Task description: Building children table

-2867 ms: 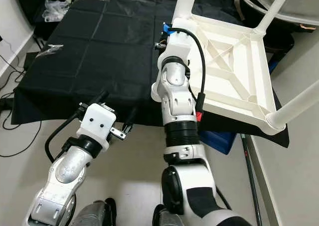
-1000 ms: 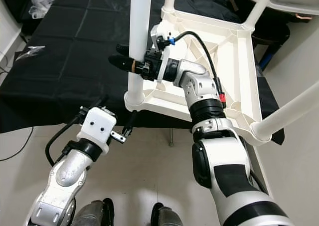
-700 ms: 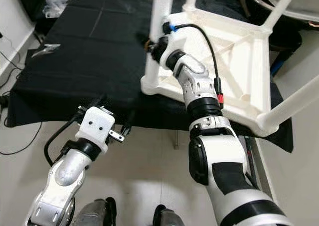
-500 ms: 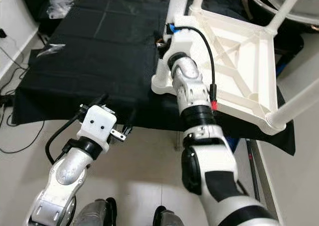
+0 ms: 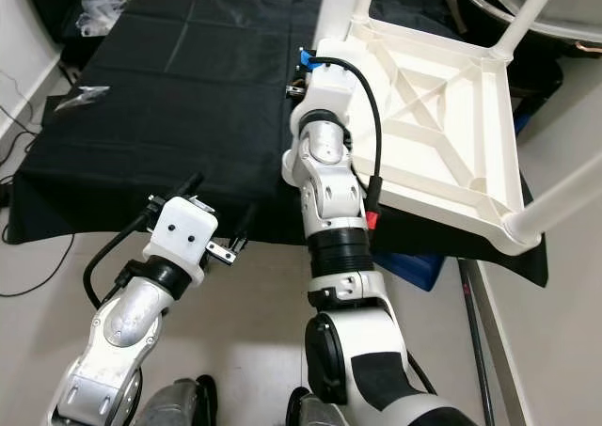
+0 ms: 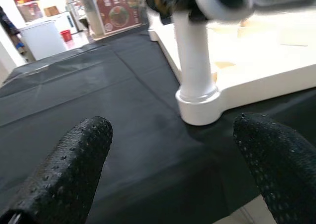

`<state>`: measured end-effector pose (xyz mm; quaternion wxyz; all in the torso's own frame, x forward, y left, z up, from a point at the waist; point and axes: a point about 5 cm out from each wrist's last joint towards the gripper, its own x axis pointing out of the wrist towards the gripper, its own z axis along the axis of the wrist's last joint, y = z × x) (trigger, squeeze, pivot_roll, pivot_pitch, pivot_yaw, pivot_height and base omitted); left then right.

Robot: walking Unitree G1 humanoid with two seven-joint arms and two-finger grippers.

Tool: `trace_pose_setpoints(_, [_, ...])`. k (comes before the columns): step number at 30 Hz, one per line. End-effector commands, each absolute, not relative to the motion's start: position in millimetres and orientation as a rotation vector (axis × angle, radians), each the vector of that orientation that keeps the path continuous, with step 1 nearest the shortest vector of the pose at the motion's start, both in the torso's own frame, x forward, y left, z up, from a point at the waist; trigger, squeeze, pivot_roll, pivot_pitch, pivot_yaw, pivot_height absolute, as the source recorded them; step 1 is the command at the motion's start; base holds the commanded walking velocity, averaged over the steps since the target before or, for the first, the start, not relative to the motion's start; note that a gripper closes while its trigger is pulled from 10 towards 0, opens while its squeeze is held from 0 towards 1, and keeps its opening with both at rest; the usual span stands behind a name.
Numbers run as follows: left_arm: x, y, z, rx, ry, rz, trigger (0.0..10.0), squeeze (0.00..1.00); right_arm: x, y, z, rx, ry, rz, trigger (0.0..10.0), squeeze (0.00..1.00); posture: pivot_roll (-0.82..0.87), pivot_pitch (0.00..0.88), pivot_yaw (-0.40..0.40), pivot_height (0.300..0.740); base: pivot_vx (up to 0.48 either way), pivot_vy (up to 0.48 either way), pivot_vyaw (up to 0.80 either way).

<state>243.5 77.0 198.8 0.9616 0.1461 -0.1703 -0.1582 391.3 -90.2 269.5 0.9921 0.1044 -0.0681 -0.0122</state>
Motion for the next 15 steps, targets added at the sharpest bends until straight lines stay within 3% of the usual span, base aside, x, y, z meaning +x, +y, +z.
trace_pose_setpoints(1, [241,75,194,0.296,-0.327,-0.328,10.0,0.0,394,-92,262,0.232,-0.109,-0.014,10.0,1.0,0.18,0.2,-0.088,0.74,0.0,0.0,0.0])
trace_pose_setpoints(2, [241,75,194,0.296,-0.327,-0.328,10.0,0.0,394,-92,262,0.232,-0.109,-0.014,10.0,1.0,0.18,0.2,-0.088,0.74,0.0,0.0,0.0])
trace_pose_setpoints(5, [242,77,194,0.3,-0.327,-0.323,10.0,0.0,392,-84,281,0.162,-0.223,0.31,10.0,1.0,0.19,0.189,-0.086,0.74,0.0,0.0,0.0])
trace_pose_setpoints(6, [242,77,194,0.3,-0.327,-0.323,10.0,0.0,392,-84,281,0.162,-0.223,0.31,10.0,1.0,0.19,0.189,-0.086,0.74,0.0,0.0,0.0])
trace_pose_setpoints(7, [242,78,193,0.301,-0.327,-0.323,10.0,0.0,389,-81,283,0.151,-0.226,0.43,10.0,0.87,0.18,0.188,-0.082,0.74,0.0,0.0,0.0])
trace_pose_setpoints(8, [242,78,193,0.301,-0.327,-0.323,10.0,0.0,389,-81,283,0.151,-0.226,0.43,10.0,0.87,0.18,0.188,-0.082,0.74,0.0,0.0,0.0])
trace_pose_setpoints(9, [243,78,193,0.301,-0.326,-0.321,10.0,0.0,385,-79,284,0.148,-0.231,0.546,10.0,0.0,0.18,0.186,-0.082,0.74,0.0,0.0,0.0])
trace_pose_setpoints(11, [244,77,194,0.301,-0.33,-0.322,10.0,0.0,374,-80,289,0.159,-0.263,0.772,10.0,0.0,0.18,0.183,-0.086,0.74,0.0,0.0,0.0])
trace_pose_setpoints(14, [244,77,194,0.301,-0.332,-0.323,10.0,0.0,370,-82,291,0.155,-0.28,0.849,10.0,0.0,0.18,0.183,-0.086,0.74,0.0,0.0,0.0])
trace_pose_setpoints(15, [245,77,195,0.302,-0.333,-0.323,10.0,0.0,365,-86,292,0.18,-0.28,0.959,10.0,0.0,0.18,0.182,-0.084,0.74,0.0,0.0,0.0])
